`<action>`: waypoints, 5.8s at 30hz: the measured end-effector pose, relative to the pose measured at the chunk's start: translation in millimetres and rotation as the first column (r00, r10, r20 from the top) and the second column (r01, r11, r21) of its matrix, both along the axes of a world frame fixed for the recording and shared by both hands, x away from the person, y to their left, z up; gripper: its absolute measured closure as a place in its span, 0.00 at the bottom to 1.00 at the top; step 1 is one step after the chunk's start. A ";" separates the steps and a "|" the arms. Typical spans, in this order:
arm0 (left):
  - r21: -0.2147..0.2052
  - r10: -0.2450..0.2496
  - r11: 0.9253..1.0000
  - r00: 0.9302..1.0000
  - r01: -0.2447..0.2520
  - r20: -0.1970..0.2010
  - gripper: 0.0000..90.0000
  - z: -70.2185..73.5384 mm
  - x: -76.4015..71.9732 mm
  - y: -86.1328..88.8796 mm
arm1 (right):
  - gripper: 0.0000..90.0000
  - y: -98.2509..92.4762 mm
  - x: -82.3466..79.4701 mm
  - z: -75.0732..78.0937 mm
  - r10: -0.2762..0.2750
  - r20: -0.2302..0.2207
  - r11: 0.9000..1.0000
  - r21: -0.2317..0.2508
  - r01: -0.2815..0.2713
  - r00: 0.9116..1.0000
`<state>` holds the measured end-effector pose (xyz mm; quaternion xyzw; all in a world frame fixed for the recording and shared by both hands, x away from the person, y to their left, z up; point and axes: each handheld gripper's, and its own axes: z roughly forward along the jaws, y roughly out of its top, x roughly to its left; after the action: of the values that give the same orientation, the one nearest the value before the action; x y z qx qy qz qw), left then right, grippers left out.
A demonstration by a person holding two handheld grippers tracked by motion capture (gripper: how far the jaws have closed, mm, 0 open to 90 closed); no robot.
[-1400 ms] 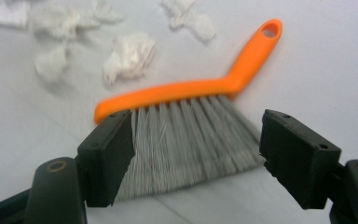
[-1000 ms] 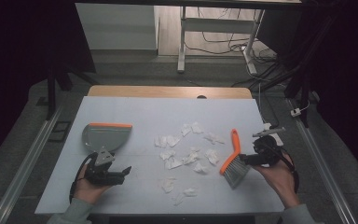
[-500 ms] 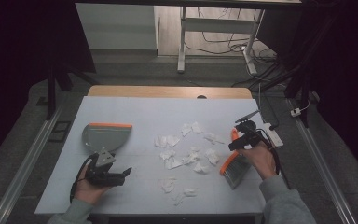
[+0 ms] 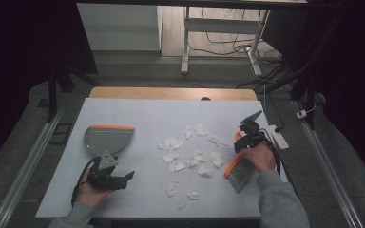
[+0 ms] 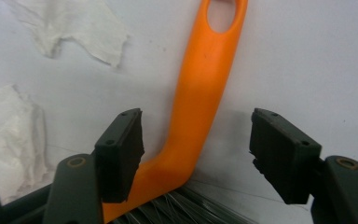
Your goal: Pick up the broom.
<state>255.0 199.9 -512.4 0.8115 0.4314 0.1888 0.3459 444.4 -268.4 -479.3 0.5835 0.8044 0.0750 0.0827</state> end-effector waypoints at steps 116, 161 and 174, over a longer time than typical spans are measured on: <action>-0.121 -0.326 0.936 0.943 0.332 0.064 0.23 40.6 28.2 -177.5 | 0.79 26.4 -86.6 52.9 -0.084 0.497 0.695 0.650 -0.306 0.864; -0.202 -0.228 0.944 0.959 0.261 0.170 0.77 16.5 42.2 -197.7 | 0.79 42.6 -106.0 45.9 -0.194 0.514 0.613 0.729 -0.306 0.836; -0.231 -0.259 0.930 0.955 0.286 0.143 0.89 14.5 45.6 -192.5 | 0.78 41.3 -103.3 42.6 -0.188 0.499 0.589 0.746 -0.310 0.846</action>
<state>300.6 7.4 -497.9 0.8020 0.3151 0.1274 0.4912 341.1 -227.1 -436.7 0.4825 0.6463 0.5906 0.0251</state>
